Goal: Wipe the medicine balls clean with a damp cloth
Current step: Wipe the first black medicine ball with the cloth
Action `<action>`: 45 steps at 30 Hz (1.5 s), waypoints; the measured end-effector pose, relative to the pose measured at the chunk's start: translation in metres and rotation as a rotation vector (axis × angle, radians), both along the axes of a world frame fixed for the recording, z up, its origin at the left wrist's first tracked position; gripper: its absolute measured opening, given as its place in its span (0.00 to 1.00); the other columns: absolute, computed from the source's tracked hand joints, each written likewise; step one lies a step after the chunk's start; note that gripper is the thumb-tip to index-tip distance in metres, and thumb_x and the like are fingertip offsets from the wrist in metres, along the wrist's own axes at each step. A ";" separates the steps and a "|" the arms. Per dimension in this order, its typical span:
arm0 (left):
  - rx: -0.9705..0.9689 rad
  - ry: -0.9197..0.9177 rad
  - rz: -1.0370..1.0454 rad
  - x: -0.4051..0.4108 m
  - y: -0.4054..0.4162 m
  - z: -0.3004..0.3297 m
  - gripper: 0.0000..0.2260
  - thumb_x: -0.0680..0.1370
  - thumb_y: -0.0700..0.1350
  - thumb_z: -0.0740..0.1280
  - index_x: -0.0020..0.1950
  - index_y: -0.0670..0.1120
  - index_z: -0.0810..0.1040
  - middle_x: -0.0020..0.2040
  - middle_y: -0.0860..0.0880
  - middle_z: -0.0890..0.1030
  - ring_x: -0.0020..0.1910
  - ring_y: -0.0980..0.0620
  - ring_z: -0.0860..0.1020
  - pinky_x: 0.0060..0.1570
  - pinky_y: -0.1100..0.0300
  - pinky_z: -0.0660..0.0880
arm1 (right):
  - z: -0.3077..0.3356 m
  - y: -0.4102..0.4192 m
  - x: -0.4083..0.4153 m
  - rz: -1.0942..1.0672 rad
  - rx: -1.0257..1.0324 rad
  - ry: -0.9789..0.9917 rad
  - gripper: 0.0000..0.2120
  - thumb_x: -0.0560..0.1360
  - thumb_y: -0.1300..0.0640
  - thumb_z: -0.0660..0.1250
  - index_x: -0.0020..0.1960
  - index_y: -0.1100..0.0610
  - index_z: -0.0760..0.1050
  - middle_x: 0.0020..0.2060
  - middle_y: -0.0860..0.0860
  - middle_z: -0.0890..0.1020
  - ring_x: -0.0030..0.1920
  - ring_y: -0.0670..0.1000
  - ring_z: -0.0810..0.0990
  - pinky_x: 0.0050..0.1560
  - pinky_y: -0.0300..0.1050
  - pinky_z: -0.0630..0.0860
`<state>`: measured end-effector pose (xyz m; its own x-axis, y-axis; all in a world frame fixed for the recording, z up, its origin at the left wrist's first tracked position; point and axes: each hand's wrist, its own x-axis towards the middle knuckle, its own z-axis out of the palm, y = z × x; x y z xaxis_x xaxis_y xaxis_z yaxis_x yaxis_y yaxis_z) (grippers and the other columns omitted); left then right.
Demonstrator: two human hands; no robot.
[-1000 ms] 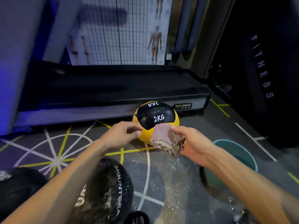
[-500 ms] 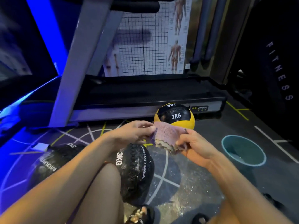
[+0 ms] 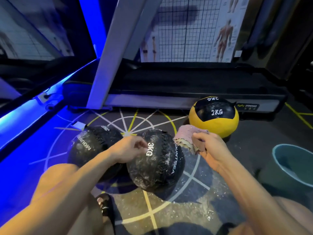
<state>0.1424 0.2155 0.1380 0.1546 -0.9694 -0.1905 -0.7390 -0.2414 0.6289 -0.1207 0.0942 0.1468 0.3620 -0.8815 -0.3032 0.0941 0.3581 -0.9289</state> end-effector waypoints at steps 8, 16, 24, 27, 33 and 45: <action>0.210 -0.463 -0.158 -0.004 -0.020 -0.091 0.12 0.79 0.55 0.69 0.61 0.53 0.77 0.60 0.52 0.80 0.59 0.47 0.79 0.53 0.52 0.76 | -0.044 -0.038 0.018 -0.115 -0.099 0.387 0.08 0.79 0.64 0.67 0.48 0.53 0.83 0.49 0.51 0.86 0.54 0.54 0.84 0.57 0.52 0.78; 0.183 -0.473 -0.124 -0.050 -0.019 -0.165 0.16 0.77 0.57 0.71 0.62 0.55 0.75 0.59 0.53 0.82 0.57 0.45 0.81 0.47 0.52 0.72 | -0.065 -0.016 0.033 0.224 -0.136 0.715 0.09 0.80 0.61 0.65 0.47 0.50 0.81 0.49 0.56 0.87 0.54 0.57 0.85 0.59 0.60 0.80; 0.143 -0.654 -0.283 -0.056 -0.026 -0.179 0.08 0.82 0.44 0.61 0.59 0.52 0.75 0.51 0.50 0.82 0.50 0.40 0.83 0.39 0.52 0.68 | -0.054 -0.020 0.029 0.198 -0.176 0.737 0.15 0.82 0.60 0.63 0.45 0.41 0.79 0.51 0.55 0.86 0.57 0.61 0.83 0.62 0.63 0.78; 0.125 -0.634 -0.290 -0.056 -0.026 -0.178 0.06 0.82 0.42 0.60 0.55 0.53 0.73 0.50 0.50 0.80 0.49 0.40 0.82 0.38 0.51 0.68 | -0.053 -0.022 0.023 0.202 -0.195 0.729 0.14 0.82 0.60 0.62 0.50 0.42 0.81 0.47 0.54 0.87 0.45 0.56 0.84 0.55 0.60 0.81; 0.012 -0.572 -0.248 -0.045 -0.024 -0.160 0.09 0.78 0.41 0.62 0.47 0.53 0.64 0.48 0.53 0.78 0.49 0.45 0.81 0.39 0.51 0.74 | -0.058 -0.022 0.010 0.198 -0.227 0.765 0.12 0.82 0.59 0.61 0.54 0.48 0.82 0.44 0.52 0.86 0.44 0.54 0.84 0.47 0.50 0.80; -0.242 -0.482 -0.136 0.007 0.039 -0.136 0.14 0.78 0.52 0.73 0.45 0.57 0.67 0.43 0.59 0.75 0.45 0.53 0.76 0.37 0.54 0.76 | -0.069 0.000 -0.017 0.337 -0.346 0.884 0.11 0.84 0.58 0.62 0.60 0.50 0.82 0.41 0.52 0.86 0.26 0.42 0.74 0.27 0.36 0.66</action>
<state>0.1496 0.2548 0.0024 0.0395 -0.9941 0.1012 -0.9712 -0.0143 0.2380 -0.1373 0.0947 0.0780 0.3780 -0.8649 -0.3302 -0.7356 -0.0640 -0.6744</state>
